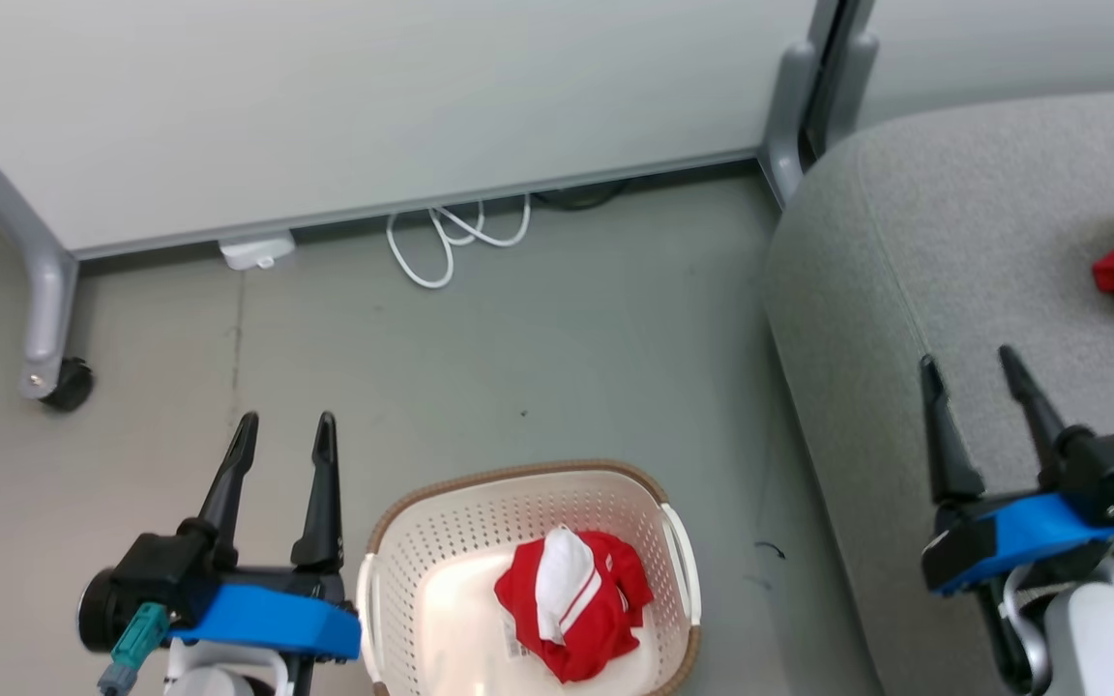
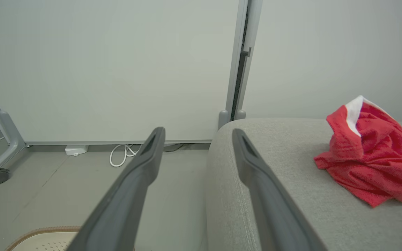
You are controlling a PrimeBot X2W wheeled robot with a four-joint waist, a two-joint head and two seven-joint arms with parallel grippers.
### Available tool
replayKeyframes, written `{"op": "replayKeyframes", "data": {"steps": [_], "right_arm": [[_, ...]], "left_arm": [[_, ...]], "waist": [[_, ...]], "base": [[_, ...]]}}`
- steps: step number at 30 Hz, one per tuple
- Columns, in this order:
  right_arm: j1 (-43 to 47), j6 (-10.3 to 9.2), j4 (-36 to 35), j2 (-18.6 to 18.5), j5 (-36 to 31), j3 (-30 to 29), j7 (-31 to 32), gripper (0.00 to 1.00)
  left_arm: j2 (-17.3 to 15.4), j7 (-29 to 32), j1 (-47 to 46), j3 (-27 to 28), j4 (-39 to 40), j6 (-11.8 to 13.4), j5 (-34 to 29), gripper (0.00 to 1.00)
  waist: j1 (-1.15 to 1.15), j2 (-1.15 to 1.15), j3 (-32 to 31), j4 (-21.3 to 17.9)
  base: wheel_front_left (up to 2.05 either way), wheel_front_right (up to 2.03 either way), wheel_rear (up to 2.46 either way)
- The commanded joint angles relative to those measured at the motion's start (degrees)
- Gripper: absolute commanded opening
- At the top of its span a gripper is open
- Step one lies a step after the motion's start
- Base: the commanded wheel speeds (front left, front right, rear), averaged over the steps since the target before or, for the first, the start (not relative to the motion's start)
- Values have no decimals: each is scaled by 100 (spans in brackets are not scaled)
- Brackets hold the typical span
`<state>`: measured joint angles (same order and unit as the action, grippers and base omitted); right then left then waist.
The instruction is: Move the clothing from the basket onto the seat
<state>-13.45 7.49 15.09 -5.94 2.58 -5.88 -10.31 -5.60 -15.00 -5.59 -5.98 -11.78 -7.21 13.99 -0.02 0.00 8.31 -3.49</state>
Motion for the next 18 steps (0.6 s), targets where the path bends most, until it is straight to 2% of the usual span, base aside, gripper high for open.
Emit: {"op": "replayKeyframes", "data": {"steps": [1,8,18], "right_arm": [[212,1,-99,54,52,91,25,100],[713,1,-321,168,102,491,197,100],[1107,1,-539,275,61,415,254,100]], "left_arm": [[-4,-27,88,88,-119,-41,-30,100],[7,-27,247,287,-409,-42,-59,100],[-31,-27,323,338,-654,-42,-41,100]], "waist": [[2,0,-213,163],[2,0,-441,439],[2,0,-576,712]], "base": [[0,0,0],[0,0,0],[0,0,0]]}}
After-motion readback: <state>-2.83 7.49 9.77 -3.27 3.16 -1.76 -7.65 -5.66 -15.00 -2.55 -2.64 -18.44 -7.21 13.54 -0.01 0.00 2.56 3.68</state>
